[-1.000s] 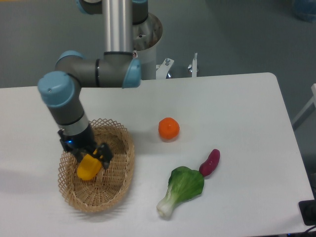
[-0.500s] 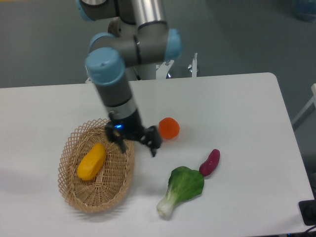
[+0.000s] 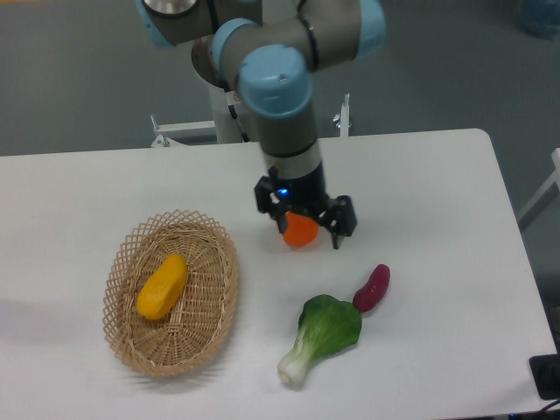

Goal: Place the mango in the basket

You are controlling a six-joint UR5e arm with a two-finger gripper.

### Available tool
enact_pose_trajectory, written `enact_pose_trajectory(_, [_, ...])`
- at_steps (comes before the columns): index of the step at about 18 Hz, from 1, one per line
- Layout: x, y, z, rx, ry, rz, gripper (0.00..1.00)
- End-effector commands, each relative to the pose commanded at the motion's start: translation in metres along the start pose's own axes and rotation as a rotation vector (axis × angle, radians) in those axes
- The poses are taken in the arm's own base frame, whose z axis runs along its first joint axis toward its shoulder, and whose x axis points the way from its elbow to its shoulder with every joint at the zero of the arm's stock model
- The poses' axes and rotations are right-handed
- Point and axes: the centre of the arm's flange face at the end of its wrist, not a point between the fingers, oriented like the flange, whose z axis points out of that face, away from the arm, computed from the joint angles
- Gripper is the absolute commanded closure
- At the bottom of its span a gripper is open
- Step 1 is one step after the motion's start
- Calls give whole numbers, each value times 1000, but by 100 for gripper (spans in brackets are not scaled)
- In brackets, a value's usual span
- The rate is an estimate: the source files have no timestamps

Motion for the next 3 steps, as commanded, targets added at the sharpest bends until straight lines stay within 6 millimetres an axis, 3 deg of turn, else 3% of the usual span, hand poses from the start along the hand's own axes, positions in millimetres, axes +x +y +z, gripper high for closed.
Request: enact_pose_trajectory(3, [-7,11,-8,23,14,-5,0])
